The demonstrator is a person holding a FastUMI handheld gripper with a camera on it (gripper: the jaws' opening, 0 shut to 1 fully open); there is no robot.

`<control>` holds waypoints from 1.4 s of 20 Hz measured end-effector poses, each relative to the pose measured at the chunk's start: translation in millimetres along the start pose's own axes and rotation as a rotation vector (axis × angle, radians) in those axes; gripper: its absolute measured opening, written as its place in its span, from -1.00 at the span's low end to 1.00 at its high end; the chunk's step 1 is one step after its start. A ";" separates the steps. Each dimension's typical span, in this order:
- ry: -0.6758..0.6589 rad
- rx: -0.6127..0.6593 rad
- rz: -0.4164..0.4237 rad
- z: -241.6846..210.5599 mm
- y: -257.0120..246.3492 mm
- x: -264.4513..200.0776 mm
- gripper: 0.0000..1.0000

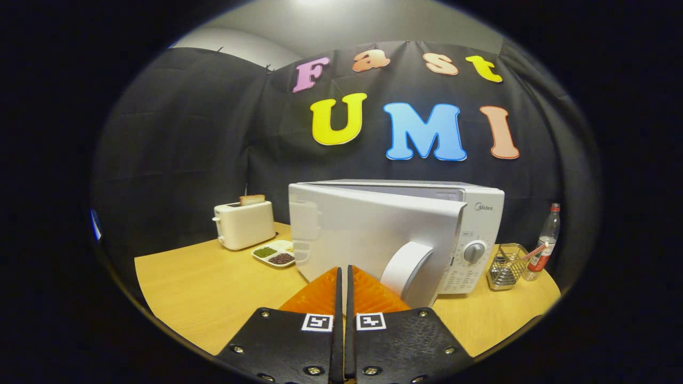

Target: Open the microwave, put the food inside, and close the microwave door.

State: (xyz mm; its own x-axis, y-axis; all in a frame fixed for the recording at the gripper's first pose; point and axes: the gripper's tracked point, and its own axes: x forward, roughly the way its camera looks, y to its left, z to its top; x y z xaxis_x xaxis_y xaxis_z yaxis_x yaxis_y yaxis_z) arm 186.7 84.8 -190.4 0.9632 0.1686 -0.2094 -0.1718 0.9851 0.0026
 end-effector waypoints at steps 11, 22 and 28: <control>0.024 0.009 -0.232 -12.1 -91.2 71.7 -0.97; 0.023 -0.019 -0.293 -13.0 -107.7 109.0 -0.95; -0.002 0.020 -0.222 4.6 -83.9 68.4 -0.95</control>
State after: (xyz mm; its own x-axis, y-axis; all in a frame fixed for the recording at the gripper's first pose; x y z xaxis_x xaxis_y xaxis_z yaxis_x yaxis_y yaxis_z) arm 268.0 13.9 -200.4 0.9772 -0.0526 -0.2055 0.0488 0.9985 -0.0238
